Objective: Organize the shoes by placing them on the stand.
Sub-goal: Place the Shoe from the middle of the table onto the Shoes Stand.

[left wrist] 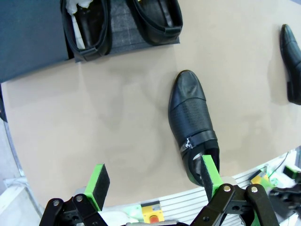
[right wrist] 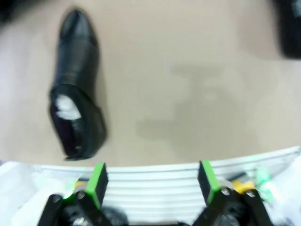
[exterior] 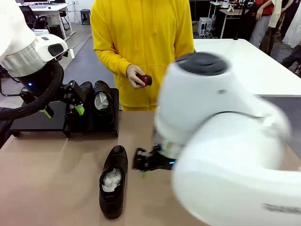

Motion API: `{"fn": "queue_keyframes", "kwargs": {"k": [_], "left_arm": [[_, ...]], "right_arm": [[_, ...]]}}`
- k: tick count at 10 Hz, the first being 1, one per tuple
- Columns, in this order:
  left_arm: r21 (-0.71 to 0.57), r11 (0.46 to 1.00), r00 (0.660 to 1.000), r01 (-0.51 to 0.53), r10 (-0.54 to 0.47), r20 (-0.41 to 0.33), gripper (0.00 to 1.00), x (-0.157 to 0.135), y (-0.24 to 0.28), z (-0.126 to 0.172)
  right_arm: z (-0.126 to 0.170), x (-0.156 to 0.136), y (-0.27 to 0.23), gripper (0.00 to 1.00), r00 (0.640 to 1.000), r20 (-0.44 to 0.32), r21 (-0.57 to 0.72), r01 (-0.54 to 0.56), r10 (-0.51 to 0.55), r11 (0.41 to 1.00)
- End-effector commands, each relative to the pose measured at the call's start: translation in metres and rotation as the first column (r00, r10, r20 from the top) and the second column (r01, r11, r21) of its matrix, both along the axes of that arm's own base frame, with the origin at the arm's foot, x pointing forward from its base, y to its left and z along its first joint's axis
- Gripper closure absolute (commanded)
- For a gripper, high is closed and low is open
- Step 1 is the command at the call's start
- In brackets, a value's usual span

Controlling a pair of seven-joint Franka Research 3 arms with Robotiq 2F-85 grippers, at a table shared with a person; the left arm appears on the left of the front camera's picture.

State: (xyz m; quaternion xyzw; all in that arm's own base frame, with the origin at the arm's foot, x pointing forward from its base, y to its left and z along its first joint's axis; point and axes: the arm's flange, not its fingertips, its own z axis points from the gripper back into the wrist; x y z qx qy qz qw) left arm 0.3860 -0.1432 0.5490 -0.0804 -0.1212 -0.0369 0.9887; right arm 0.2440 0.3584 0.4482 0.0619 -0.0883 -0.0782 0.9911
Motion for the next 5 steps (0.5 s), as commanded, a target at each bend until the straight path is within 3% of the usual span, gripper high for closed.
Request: {"fn": "queue_keyframes", "kwargs": {"k": [1,2,3,5], "left_arm": [[-0.001,1.0,1.0,-0.005,0.005,0.007,0.0,0.001,0.001,0.002],[0.0,1.0,1.0,0.0,0.0,0.0,0.0,0.0,0.0,0.0],[0.04,0.999,0.999,-0.016,0.018,-0.047,0.0,-0.014,-0.017,-0.012],[0.095,0.994,0.984,-0.061,0.076,-0.161,0.0,-0.045,-0.045,-0.047]], "right_arm": [[0.013,-0.011,-0.057,0.0,0.998,0.001,0.003,0.059,-0.059,0.998],[0.014,-0.008,-0.077,0.0,0.991,-0.024,0.024,0.131,-0.13,0.991],[0.011,-0.006,-0.031,0.0,0.999,0.016,-0.004,0.041,-0.041,0.999],[0.011,-0.006,-0.031,0.0,0.999,0.016,-0.004,0.041,-0.041,0.999]]}}
